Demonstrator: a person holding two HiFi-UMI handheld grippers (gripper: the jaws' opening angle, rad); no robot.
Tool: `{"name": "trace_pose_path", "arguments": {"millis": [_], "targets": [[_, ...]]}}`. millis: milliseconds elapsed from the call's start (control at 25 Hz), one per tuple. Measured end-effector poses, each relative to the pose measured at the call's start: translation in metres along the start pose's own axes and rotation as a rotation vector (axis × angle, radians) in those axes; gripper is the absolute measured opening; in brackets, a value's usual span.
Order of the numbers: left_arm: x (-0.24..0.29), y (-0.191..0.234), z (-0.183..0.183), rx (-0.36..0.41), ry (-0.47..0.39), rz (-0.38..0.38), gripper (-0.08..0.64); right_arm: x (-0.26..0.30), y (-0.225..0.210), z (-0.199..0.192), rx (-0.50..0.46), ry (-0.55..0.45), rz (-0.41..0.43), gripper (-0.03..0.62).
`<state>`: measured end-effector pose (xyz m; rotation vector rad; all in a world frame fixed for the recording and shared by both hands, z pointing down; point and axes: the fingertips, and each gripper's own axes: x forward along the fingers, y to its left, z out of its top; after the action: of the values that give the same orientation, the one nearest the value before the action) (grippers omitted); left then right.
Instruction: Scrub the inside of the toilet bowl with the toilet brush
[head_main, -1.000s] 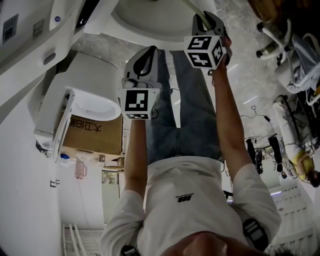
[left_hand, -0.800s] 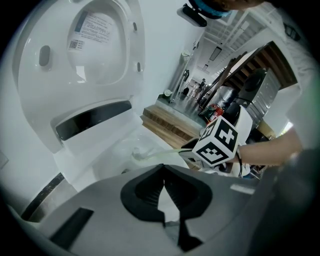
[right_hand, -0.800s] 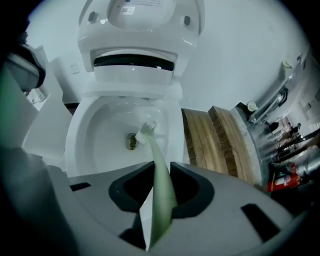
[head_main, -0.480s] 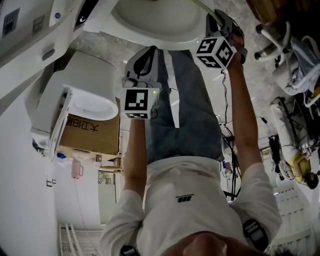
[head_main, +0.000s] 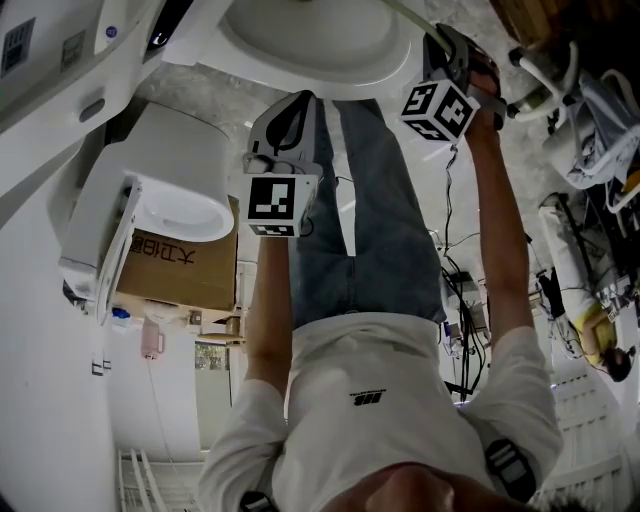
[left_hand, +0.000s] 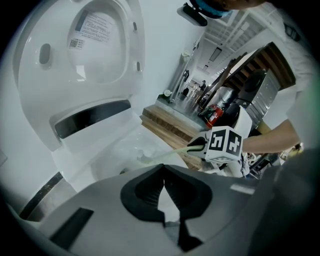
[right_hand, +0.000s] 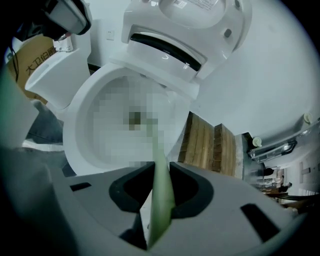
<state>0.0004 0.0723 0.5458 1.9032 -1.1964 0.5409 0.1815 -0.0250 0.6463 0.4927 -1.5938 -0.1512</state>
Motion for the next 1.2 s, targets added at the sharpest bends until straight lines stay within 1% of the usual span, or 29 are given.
{"name": "trace_pose_path", "arguments": {"millis": [200, 680, 1000, 1200], "targets": [[0.002, -0.003, -0.001, 0.000, 0.003, -0.007, 0.011, -0.003, 0.002, -0.013, -0.071, 0.017, 0.001, 0.080], [0.001, -0.006, -0.004, -0.007, 0.002, -0.016, 0.011, -0.018, 0.011, -0.033, -0.151, 0.057, 0.048, 0.078], [-0.002, -0.006, -0.008, -0.006, 0.001, -0.020, 0.011, -0.031, 0.017, -0.042, -0.248, 0.081, 0.080, 0.077], [-0.004, -0.009, -0.009, -0.005, -0.002, -0.023, 0.011, -0.041, 0.020, -0.047, -0.261, 0.086, 0.105, 0.077]]}}
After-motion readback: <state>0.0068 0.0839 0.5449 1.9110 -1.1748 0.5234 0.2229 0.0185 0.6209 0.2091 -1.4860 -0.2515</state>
